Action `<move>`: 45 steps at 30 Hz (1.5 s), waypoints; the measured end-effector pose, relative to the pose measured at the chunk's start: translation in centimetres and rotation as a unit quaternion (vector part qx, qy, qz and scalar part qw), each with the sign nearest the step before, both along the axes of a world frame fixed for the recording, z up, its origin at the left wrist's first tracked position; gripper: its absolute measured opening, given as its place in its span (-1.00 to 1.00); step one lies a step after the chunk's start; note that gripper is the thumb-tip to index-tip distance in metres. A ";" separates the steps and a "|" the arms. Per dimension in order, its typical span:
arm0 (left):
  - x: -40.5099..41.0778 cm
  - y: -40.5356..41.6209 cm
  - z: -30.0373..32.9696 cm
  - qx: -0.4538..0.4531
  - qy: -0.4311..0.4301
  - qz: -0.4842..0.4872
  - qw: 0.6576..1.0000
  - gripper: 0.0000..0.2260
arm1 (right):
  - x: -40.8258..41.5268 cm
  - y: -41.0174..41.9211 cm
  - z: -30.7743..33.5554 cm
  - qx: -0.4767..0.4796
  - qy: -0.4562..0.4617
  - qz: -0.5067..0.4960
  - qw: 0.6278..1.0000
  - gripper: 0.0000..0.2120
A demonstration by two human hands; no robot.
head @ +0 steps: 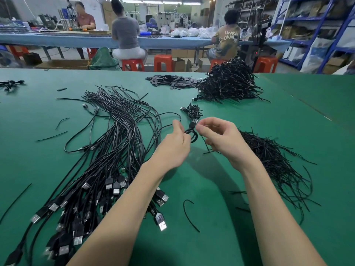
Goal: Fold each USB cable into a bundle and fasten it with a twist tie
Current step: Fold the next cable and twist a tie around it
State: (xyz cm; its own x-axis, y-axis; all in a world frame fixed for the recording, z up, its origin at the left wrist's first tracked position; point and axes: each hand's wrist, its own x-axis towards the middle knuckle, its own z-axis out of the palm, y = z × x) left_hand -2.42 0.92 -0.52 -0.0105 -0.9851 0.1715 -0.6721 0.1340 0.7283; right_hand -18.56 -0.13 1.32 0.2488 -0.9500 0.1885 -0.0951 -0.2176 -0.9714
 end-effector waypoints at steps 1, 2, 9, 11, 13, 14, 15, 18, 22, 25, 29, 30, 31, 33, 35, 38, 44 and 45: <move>-0.1 0.1 0.1 0.002 0.001 -0.020 1.000 -0.96 | 0.5 0.0 0.0 -0.006 0.003 0.002 1.000 -0.92; -0.1 0.2 0.2 0.001 -0.001 -0.038 0.999 -0.94 | 1.0 0.0 -0.1 -0.009 0.009 -0.008 1.000 -0.94; -0.4 0.4 0.8 0.026 0.022 -0.089 0.995 -0.97 | 1.5 0.1 -0.7 0.009 -0.005 -0.086 0.996 -0.94; -0.5 0.4 0.7 0.028 0.040 -0.077 0.996 -0.97 | 1.5 0.2 -0.6 0.024 -0.014 -0.087 0.996 -0.94; -0.7 0.3 0.5 0.031 0.057 -0.070 0.995 -0.95 | 1.4 0.2 -0.5 0.045 -0.026 -0.090 0.995 -0.94; -0.9 0.3 0.4 0.033 0.069 -0.070 0.995 -0.94 | 1.4 0.2 -0.4 0.057 -0.037 -0.091 0.994 -0.94; -1.0 0.3 0.4 0.037 0.080 -0.070 0.994 -0.93 | 1.4 0.2 -0.4 0.071 -0.050 -0.090 0.992 -0.94; -0.9 0.4 0.4 0.039 0.073 -0.072 0.994 -0.88 | 1.2 0.1 -0.3 0.103 -0.063 -0.090 0.989 -0.91; -0.8 0.6 0.4 0.019 0.028 -0.084 0.996 -0.83 | 0.9 0.1 -0.1 0.156 -0.063 -0.106 0.980 -0.91; -0.8 0.6 0.3 -0.013 0.012 -0.090 0.996 -0.81 | 0.9 0.1 0.0 0.189 -0.089 -0.100 0.973 -0.95; -0.5 0.0 -0.4 -0.028 0.021 -0.063 0.997 -0.82 | 1.2 0.0 -0.3 0.164 -0.063 -0.096 0.980 -0.93; -0.4 -0.2 -0.5 -0.027 0.045 -0.048 0.997 -0.81 | 1.2 -0.1 -0.4 0.151 -0.035 -0.107 0.982 -0.88; -0.3 -0.4 -0.6 -0.023 0.091 -0.034 0.995 -0.80 | 1.0 -0.2 -0.5 0.138 0.008 -0.118 0.983 -0.82; -0.2 -0.8 -0.6 -0.016 0.207 -0.010 0.978 -0.78 | 0.6 -0.3 -0.6 0.132 0.085 -0.103 0.982 -0.77; 0.1 -1.1 -0.4 -0.006 0.287 -0.001 0.958 -0.76 | 0.5 -0.3 -0.8 0.164 0.085 -0.061 0.981 -0.78; 0.3 -0.9 -0.2 0.007 0.362 -0.011 0.932 -0.76 | 0.5 -0.2 -0.9 0.195 0.052 -0.045 0.978 -0.80; 0.2 -0.9 0.0 0.016 0.434 -0.020 0.900 -0.77 | 0.8 -0.2 -1.4 0.239 -0.015 -0.051 0.969 -0.84; 0.2 -0.9 0.0 0.015 0.439 -0.021 0.898 -0.77 | 0.9 -0.3 -1.4 0.258 -0.049 -0.047 0.964 -0.88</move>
